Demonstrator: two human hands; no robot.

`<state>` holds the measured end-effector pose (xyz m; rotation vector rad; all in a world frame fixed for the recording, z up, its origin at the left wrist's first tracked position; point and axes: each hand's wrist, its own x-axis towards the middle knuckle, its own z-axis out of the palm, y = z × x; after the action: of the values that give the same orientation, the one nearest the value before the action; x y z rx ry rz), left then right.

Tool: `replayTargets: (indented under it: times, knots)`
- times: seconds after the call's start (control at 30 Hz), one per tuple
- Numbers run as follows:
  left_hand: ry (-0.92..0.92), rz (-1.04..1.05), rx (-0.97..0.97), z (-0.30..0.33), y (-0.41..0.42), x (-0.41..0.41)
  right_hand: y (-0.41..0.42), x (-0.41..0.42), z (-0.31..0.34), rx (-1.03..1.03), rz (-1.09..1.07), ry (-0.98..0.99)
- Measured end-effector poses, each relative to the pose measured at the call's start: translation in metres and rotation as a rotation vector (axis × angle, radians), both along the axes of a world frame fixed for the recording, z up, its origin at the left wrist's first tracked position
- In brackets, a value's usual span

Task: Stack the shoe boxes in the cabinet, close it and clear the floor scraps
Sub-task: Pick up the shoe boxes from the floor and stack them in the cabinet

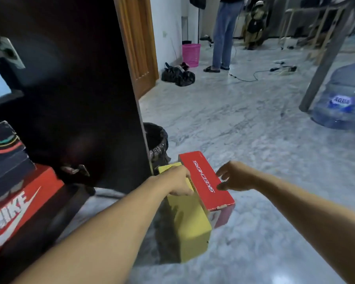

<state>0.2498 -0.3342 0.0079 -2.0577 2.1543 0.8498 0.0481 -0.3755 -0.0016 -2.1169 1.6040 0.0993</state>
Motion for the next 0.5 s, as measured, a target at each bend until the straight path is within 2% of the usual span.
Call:
replayTargets:
  times: [0.23, 0.37, 0.5]
  knots:
    - [-0.011, -0.003, -0.033, -0.058, -0.026, -0.018, 0.008, 0.008, -0.103, 0.010, -0.115, -0.091]
    - [-0.038, -0.003, -0.065, -0.076, -0.043, -0.017, 0.009, 0.018, -0.126, 0.056, -0.185, -0.086]
    - [-0.041, 0.027, -0.091, -0.092, -0.061, -0.018, 0.006, 0.013, -0.137, 0.018, -0.231, -0.094]
